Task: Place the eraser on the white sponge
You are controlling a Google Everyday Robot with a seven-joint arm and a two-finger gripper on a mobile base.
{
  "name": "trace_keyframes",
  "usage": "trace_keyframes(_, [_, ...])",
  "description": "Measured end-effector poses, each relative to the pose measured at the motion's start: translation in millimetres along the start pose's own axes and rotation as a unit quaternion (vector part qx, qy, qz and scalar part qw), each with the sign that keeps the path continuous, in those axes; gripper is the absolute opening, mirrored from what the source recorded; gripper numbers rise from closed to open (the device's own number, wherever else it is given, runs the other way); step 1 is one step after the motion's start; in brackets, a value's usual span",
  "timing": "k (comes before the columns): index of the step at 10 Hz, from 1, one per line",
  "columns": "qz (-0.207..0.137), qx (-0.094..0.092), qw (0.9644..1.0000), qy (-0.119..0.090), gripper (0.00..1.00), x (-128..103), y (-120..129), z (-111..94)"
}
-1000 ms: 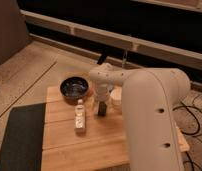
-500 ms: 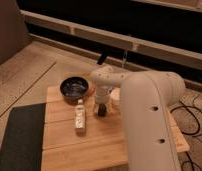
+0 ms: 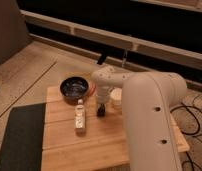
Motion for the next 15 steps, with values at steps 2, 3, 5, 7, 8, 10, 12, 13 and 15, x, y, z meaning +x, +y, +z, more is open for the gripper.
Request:
trace_keyframes(2, [-0.004, 0.005, 0.9996, -0.026, 0.00, -13.6, -1.2, -23.7])
trace_keyframes(3, [-0.007, 0.010, 0.9988, -0.048, 0.00, -24.7, -1.8, -44.4])
trace_keyframes(5, [-0.010, 0.022, 0.9960, -0.087, 0.00, -43.8, -3.9, -85.9])
trace_keyframes(7, [-0.009, 0.043, 0.9919, -0.119, 0.00, -60.8, -12.2, -122.3])
trace_keyframes(8, [-0.003, 0.052, 0.9903, -0.129, 0.00, -65.2, -19.9, -133.7])
trace_keyframes(10, [-0.001, 0.051, 0.9907, -0.126, 0.00, -63.8, -20.1, -132.3])
trace_keyframes(12, [-0.003, 0.051, 0.9907, -0.126, 0.00, -64.3, -18.0, -132.1])
trace_keyframes(13, [-0.003, 0.052, 0.9906, -0.126, 0.00, -64.1, -19.2, -132.2])
trace_keyframes(15, [-0.013, 0.067, 0.9892, -0.129, 0.00, -68.1, -19.8, -129.3])
